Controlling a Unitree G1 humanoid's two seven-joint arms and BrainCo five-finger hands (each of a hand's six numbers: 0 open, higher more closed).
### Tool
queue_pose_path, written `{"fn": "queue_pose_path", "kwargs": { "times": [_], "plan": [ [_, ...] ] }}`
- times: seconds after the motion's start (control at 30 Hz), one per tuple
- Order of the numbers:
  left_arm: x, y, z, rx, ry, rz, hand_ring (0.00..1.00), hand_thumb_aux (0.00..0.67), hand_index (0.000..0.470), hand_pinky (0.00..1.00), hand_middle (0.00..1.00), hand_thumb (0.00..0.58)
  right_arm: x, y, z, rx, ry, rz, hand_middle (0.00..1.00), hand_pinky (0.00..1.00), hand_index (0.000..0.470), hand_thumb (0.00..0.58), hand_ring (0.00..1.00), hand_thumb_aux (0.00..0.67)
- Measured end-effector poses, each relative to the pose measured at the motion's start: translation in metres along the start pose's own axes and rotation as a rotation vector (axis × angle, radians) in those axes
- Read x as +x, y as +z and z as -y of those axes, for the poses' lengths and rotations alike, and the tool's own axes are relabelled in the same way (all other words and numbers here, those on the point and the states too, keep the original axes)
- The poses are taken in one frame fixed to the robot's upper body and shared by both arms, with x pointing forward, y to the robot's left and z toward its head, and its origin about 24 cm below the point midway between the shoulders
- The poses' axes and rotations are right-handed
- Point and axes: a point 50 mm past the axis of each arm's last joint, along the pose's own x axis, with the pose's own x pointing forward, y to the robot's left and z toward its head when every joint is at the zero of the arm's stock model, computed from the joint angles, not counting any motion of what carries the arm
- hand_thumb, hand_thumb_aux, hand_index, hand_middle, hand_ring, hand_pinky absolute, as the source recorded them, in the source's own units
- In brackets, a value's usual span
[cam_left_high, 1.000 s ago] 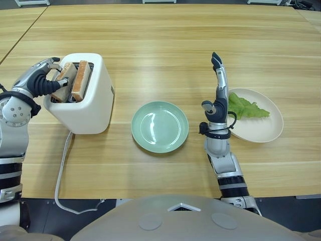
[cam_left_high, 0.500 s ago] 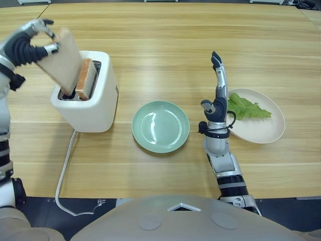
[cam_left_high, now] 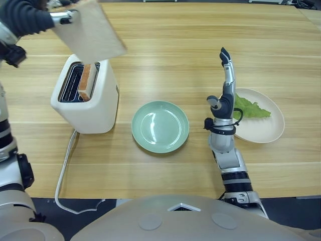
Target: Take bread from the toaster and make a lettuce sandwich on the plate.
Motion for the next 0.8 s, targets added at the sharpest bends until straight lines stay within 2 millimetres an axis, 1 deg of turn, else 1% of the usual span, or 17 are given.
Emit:
{"fn": "queue_pose_path", "kwargs": {
  "times": [0.03, 0.07, 0.13, 0.17, 0.23, 0.3, 0.37, 0.43, 0.5, 0.57, 0.63, 0.73, 0.77, 0.8],
  "plan": [
    [0.008, 0.000, 0.010, -0.060, -0.055, 0.023, 0.00, 0.670, 0.470, 0.00, 0.00, 0.580, 0.004, -0.006, 0.008, -0.047, 0.007, -0.003, 0.00, 0.00, 0.000, 0.000, 0.00, 0.000],
    [0.010, 0.000, 0.015, -0.078, -0.078, 0.025, 0.00, 0.670, 0.470, 0.00, 0.00, 0.580, 0.006, -0.008, 0.012, -0.068, 0.008, -0.003, 0.00, 0.00, 0.000, 0.000, 0.00, 0.000],
    [0.025, -0.003, 0.035, -0.190, -0.173, 0.035, 0.00, 0.670, 0.470, 0.00, 0.00, 0.580, 0.015, -0.022, 0.030, -0.230, 0.088, -0.028, 0.00, 0.00, 0.000, 0.000, 0.00, 0.000],
    [0.034, -0.006, 0.051, -0.257, -0.239, 0.033, 0.00, 0.670, 0.470, 0.00, 0.00, 0.580, 0.022, -0.033, 0.042, -0.367, 0.172, -0.055, 0.00, 0.00, 0.000, 0.000, 0.00, 0.000],
    [0.044, -0.008, 0.071, -0.326, -0.314, 0.027, 0.00, 0.670, 0.470, 0.00, 0.00, 0.580, 0.025, -0.048, 0.055, -0.586, 0.345, -0.095, 0.00, 0.00, 0.000, 0.000, 0.00, 0.000],
    [0.052, -0.011, 0.087, -0.366, -0.365, 0.016, 0.00, 0.670, 0.470, 0.00, 0.00, 0.580, 0.022, -0.063, 0.064, -0.770, 0.526, -0.131, 0.00, 0.00, 0.000, 0.000, 0.00, 0.000],
    [0.057, -0.024, 0.115, -0.427, -0.443, -0.039, 0.00, 0.670, 0.470, 0.00, 0.00, 0.580, 0.011, -0.084, 0.077, -0.946, 0.729, -0.198, 0.00, 0.00, 0.000, 0.000, 0.00, 0.000],
    [0.057, -0.038, 0.137, -0.484, -0.500, -0.112, 0.00, 0.670, 0.470, 0.00, 0.00, 0.580, -0.002, -0.101, 0.088, -1.031, 0.862, -0.264, 0.00, 0.00, 0.000, 0.000, 0.00, 0.000],
    [0.057, -0.045, 0.153, -0.512, -0.553, -0.164, 0.00, 0.670, 0.470, 0.00, 0.00, 0.580, -0.009, -0.111, 0.095, -1.079, 0.941, -0.294, 0.00, 0.00, 0.000, 0.000, 0.00, 0.000],
    [0.058, -0.049, 0.170, -0.525, -0.607, -0.210, 0.00, 0.670, 0.470, 0.00, 0.00, 0.580, -0.011, -0.116, 0.103, -1.123, 0.992, -0.311, 0.00, 0.00, 0.000, 0.000, 0.00, 0.000],
    [0.058, -0.052, 0.182, -0.537, -0.661, -0.243, 0.00, 0.670, 0.470, 0.00, 0.00, 0.580, -0.010, -0.119, 0.110, -1.150, 1.019, -0.318, 0.00, 0.00, 0.000, 0.000, 0.00, 0.000],
    [0.057, -0.060, 0.192, -0.526, -0.695, -0.305, 0.00, 0.670, 0.470, 0.00, 0.00, 0.580, -0.010, -0.121, 0.108, -1.153, 1.048, -0.318, 0.00, 0.00, 0.000, 0.000, 0.00, 0.000],
    [0.057, -0.063, 0.195, -0.521, -0.698, -0.328, 0.00, 0.670, 0.470, 0.00, 0.00, 0.580, -0.010, -0.122, 0.107, -1.150, 1.054, -0.315, 0.00, 0.00, 0.007, 0.018, 0.00, 0.011],
    [0.057, -0.068, 0.197, -0.505, -0.698, -0.355, 0.00, 0.670, 0.470, 0.00, 0.00, 0.580, -0.011, -0.122, 0.105, -1.149, 1.062, -0.313, 0.00, 0.00, 0.135, 0.285, 0.00, 0.192]
  ]
}}
